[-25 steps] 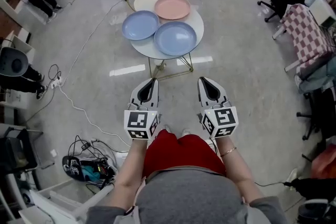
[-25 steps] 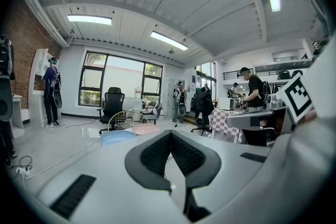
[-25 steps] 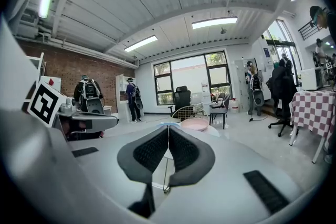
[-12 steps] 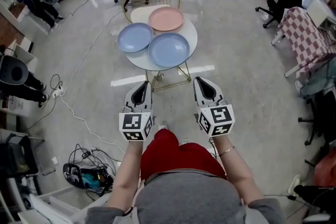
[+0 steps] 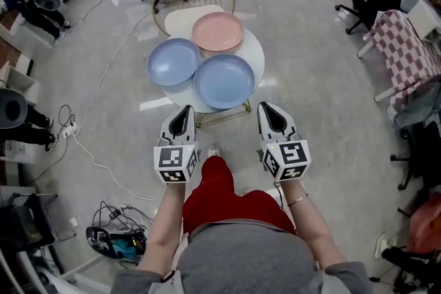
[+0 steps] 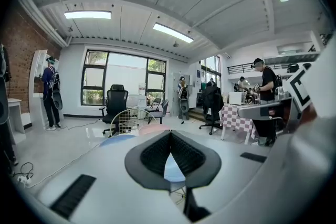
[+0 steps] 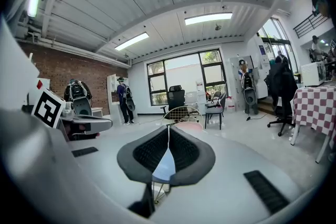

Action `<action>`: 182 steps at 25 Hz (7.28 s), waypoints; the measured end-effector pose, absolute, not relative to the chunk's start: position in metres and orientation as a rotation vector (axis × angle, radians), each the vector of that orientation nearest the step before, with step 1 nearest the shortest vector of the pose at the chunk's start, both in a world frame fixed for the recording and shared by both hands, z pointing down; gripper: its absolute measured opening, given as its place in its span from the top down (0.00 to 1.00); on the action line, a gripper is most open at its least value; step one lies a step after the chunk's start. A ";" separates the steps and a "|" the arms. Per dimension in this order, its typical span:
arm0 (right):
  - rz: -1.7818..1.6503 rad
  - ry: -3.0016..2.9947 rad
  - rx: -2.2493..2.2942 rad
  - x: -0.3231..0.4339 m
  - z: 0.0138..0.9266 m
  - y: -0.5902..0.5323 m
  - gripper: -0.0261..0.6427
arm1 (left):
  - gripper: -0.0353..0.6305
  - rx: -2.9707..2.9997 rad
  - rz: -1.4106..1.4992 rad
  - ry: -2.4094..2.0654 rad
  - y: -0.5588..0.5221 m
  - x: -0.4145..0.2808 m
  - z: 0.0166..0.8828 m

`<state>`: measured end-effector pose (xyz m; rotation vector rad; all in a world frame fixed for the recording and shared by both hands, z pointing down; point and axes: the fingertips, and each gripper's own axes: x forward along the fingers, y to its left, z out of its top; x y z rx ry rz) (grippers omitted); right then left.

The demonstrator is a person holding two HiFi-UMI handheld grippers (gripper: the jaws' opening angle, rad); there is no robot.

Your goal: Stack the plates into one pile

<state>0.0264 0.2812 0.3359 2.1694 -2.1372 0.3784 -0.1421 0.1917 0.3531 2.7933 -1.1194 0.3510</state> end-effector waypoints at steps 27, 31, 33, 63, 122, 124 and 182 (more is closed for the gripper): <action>0.567 -1.759 2.174 0.080 0.425 0.138 0.92 | 0.93 2.602 0.587 -0.839 0.033 -0.105 0.466; 0.582 -1.755 2.138 0.087 0.440 0.127 0.92 | 0.93 2.557 0.647 -0.833 0.030 -0.101 0.485; 0.591 -1.760 2.111 0.091 0.446 0.122 0.92 | 0.93 2.536 0.677 -0.835 0.031 -0.099 0.492; 0.819 -1.752 1.748 0.134 0.533 0.076 0.84 | 0.81 2.194 0.816 -1.010 0.026 -0.092 0.559; 1.019 -1.704 1.747 0.162 0.533 0.088 0.88 | 0.89 2.017 0.824 -1.063 0.020 -0.061 0.550; 1.008 -1.718 1.762 0.166 0.525 0.082 0.88 | 0.89 2.026 0.821 -1.075 0.015 -0.057 0.541; 0.990 -1.591 1.791 0.233 0.557 -0.129 0.88 | 0.89 2.159 0.889 -1.003 -0.235 0.025 0.557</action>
